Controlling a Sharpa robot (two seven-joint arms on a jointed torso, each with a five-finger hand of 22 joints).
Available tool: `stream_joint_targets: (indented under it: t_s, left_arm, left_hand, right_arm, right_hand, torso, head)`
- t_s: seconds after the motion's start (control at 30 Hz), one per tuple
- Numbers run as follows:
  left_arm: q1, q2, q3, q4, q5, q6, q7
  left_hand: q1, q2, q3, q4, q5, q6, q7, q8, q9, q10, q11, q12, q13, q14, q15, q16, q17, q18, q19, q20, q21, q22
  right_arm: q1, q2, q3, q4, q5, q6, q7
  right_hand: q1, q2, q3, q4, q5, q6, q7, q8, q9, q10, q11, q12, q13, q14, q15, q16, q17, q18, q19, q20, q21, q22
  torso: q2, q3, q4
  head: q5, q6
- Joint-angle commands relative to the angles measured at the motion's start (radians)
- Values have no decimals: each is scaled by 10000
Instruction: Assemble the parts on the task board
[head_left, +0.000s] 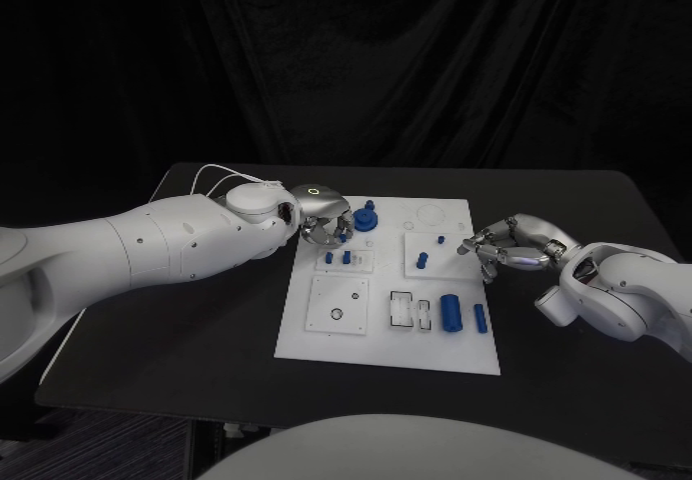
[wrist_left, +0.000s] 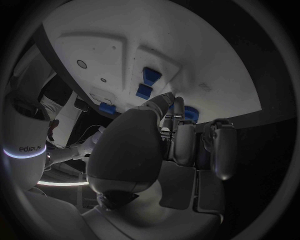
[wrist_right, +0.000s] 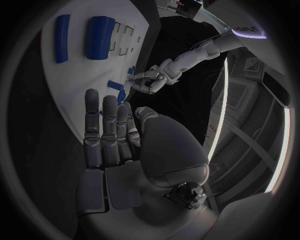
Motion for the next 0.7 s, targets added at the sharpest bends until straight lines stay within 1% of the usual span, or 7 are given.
stream_joint_targets:
  t_s: [0.03, 0.27, 0.3, 0.37, 0.47, 0.6, 0.7]
  left_arm:
    - [-45, 52, -11, -2, -47, 117, 1]
    - [-57, 89, -11, -56, -47, 427, -128]
    - [-61, 90, -11, -63, -47, 500, -170]
    - [-68, 89, -11, -78, -47, 612, -229]
    - [-78, 79, -11, -91, -48, 697, -274]
    - [-87, 75, -11, -99, -48, 701, -274]
    - [-92, 75, -11, -100, -48, 673, -256]
  left_hand:
    - [-40, 25, -16, -12, -26, 3, 35, 13, 14, 93, 6, -45, -17, -83, 4, -48, -34, -120, 173, -27, -67, 2084]
    - [-84, -46, -56, -36, -169, -158, -7, -106, -27, 42, 6, -190, -98, -205, 23, -247, -298, -67, 36, -6, -313, 2011]
    - [-124, -86, -79, -25, -346, -302, -28, -193, -62, -46, 21, -282, -143, -280, 47, -348, -436, -20, -83, 9, -532, 1944]
    - [-169, -117, -100, -6, -465, -427, -31, -270, -94, -124, 50, -362, -182, -321, 69, -398, -496, -2, -137, 25, -627, 1917]
    - [-310, -219, -152, 86, -792, -971, -146, -530, -243, -451, 178, -634, -317, -470, 170, -563, -719, 76, -347, 85, -1018, 1804]
    - [-340, -280, -134, 146, -879, -1481, -325, -548, -432, -598, 259, -830, -470, -526, 242, -615, -798, 102, -414, 148, -1172, 1767]
    - [-341, -286, -119, 166, -887, -1582, -365, -538, -491, -670, 272, -901, -524, -543, 257, -628, -822, 111, -432, 164, -1219, 1757]
  right_arm:
    - [-24, -7, 7, 25, 7, 114, -206]
    - [-23, -23, 7, 42, 7, 118, -234]
    - [-23, -26, 7, 44, 7, 117, -236]
    - [-23, -32, 7, 48, 7, 114, -241]
    - [-23, -37, 7, 52, 7, 110, -247]
    - [-23, -34, 8, 48, 7, 117, -253]
    - [-23, -26, 8, 44, 7, 127, -258]
  right_hand:
    - [-73, 49, 51, 21, -60, -29, -19, 47, 1, -36, 29, -2, -15, -56, -2, -56, -12, 172, 49, 6, -53, 2]
    - [-84, 64, 54, 22, -70, -34, -18, 46, -1, -38, 31, -1, -20, -63, 0, -61, -24, 172, 46, 7, -59, 1]
    - [-84, 64, 54, 22, -70, -34, -18, 46, -1, -38, 31, -1, -20, -63, 0, -61, -24, 172, 46, 7, -59, 1]
    - [-84, 64, 54, 22, -70, -34, -18, 46, -1, -38, 31, -1, -20, -63, 0, -61, -24, 172, 46, 7, -59, 1]
    - [-85, 64, 54, 17, -73, -37, -18, 46, -2, -40, 31, 0, -22, -64, 1, -60, -25, 172, 46, 8, -62, 1]
    - [-85, 64, 54, 17, -73, -37, -18, 46, -2, -40, 31, 0, -22, -64, 1, -60, -25, 172, 46, 8, -62, 1]
    - [-85, 65, 56, 13, -76, -39, -19, 46, -2, -41, 31, 1, -24, -62, 1, -55, -23, 173, 45, 9, -65, 0]
  torso:
    - [0, 1, 4]
    - [0, 1, 5]
    - [0, 1, 4]
    - [4, 3, 3]
    - [5, 4, 2]
    - [1, 8, 0]
    - [-3, 12, -2]
  head:
    - [-6, 0]
    - [-18, 0]
    - [-20, 0]
    - [-24, 0]
    - [-23, 0]
    - [-17, 0]
    - [-2, 0]
